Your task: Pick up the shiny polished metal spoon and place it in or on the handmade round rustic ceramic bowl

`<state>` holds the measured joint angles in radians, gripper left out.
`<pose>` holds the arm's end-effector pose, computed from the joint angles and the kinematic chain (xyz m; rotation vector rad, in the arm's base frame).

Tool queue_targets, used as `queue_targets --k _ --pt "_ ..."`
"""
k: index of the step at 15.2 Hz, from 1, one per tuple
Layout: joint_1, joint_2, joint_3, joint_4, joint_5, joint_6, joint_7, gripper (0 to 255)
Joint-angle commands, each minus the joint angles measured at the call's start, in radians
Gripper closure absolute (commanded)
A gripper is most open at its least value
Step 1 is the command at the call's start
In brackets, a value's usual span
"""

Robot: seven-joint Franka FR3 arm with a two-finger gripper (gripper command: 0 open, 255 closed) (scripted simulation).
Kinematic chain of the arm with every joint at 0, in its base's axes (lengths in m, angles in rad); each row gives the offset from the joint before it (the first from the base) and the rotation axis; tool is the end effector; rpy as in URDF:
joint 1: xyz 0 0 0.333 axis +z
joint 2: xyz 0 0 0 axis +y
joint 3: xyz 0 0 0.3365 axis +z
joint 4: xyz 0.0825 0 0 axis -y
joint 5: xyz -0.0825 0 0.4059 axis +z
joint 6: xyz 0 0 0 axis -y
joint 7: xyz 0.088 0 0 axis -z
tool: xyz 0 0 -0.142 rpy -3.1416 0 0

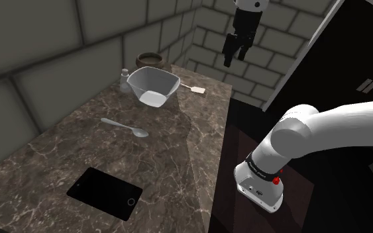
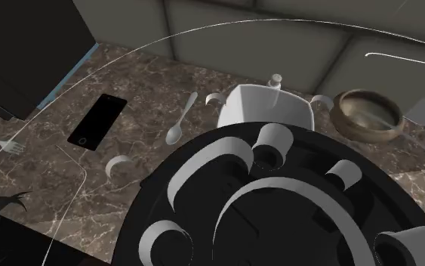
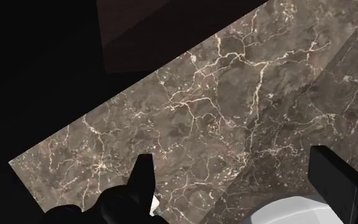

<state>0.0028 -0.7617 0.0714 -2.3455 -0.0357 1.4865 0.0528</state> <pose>0.3077 0.0227 0.5605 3.0482 -0.0030 -0.1432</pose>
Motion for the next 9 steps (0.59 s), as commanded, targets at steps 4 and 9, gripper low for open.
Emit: queue_targets --k 4,9 --pt "0.023 0.02 0.026 -0.059 0.038 0.106 0.021 0" --pt "0.062 0.081 0.075 -0.134 0.099 0.289 0.052 0"
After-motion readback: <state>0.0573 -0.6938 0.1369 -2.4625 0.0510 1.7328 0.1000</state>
